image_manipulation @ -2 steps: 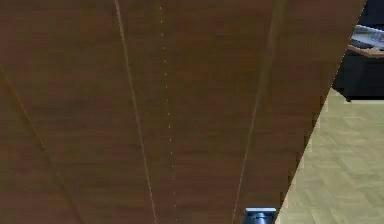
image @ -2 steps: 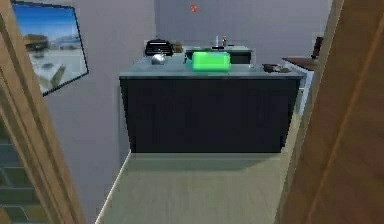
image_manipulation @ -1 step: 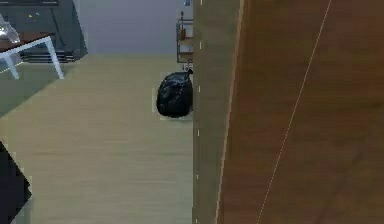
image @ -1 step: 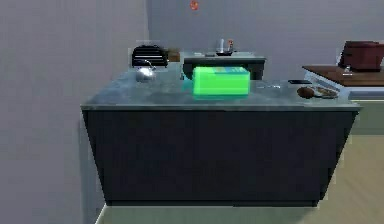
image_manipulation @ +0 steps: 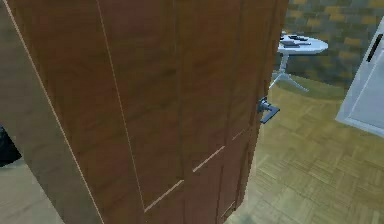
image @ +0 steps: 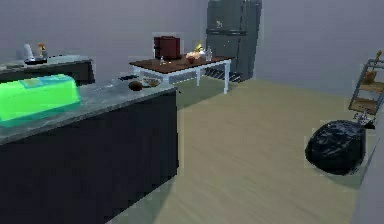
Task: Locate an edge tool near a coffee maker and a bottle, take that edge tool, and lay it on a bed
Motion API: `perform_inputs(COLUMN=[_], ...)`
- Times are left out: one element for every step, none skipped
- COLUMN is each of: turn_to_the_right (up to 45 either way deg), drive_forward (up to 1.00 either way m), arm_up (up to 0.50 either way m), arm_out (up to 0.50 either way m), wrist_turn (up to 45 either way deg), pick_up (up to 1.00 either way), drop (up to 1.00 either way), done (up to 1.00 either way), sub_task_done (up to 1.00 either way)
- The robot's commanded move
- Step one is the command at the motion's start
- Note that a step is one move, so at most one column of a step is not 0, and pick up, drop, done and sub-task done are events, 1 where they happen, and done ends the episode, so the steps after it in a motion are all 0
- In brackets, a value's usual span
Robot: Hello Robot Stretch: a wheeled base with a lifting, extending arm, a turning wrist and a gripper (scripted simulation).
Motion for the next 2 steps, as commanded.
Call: perform_inputs(turn_to_the_right=[15.0, 0.0], drive_forward=[0.0, 1.0], arm_up=[0.0, 0.0], arm_out=[0.0, 0.0], wrist_turn=[0.0, 0.0], pick_up=[0.0, 0.0], drop=[0.0, 0.0], done=[0.0, 0.0], sub_task_done=[0.0, 0.0])
